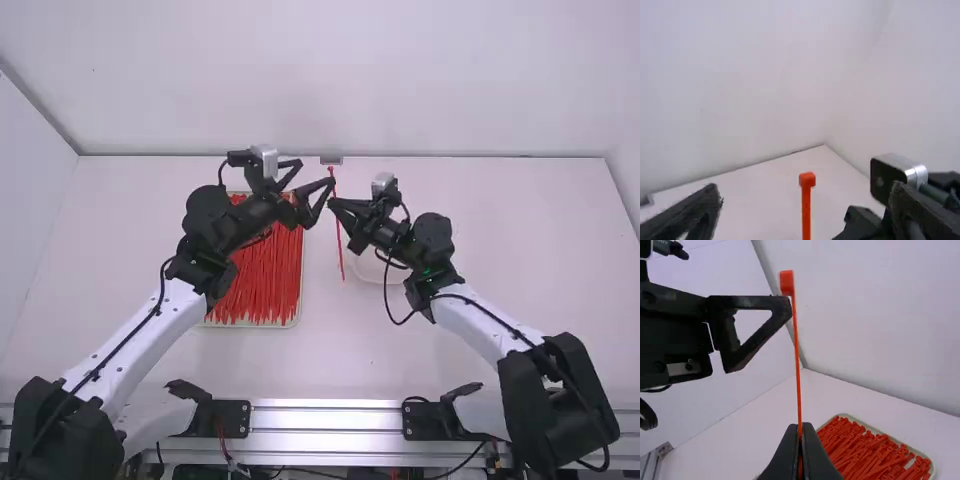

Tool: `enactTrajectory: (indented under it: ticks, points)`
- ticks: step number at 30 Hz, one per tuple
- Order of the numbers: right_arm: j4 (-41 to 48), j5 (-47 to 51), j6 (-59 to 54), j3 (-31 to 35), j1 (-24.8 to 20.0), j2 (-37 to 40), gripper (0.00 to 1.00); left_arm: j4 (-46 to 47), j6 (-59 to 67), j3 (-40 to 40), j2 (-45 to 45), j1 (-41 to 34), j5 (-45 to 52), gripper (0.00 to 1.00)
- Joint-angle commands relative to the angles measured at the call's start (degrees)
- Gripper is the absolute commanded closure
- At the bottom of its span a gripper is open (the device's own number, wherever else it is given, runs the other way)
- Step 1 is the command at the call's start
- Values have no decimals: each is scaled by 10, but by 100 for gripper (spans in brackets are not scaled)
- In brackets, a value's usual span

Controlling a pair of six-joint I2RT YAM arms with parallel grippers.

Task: Fasten the cable tie

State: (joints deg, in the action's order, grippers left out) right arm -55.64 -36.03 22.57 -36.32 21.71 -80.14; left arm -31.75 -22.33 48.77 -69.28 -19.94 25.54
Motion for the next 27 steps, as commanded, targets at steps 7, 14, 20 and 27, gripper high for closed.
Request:
enactTrajectory:
  ticks: [7,14,20,27]
  points:
    - [-46,-141,39,-16,-64,1,100,-14,93,-2,-1,24,86,1]
    - [-90,-185,47,-16,-87,1,100,-10,91,40,-1,100,268,1]
    - [-137,-177,47,-16,-69,1,100,0,86,77,-1,129,362,1]
    - [-224,-177,50,-16,-47,1,100,-2,81,127,-19,128,438,1]
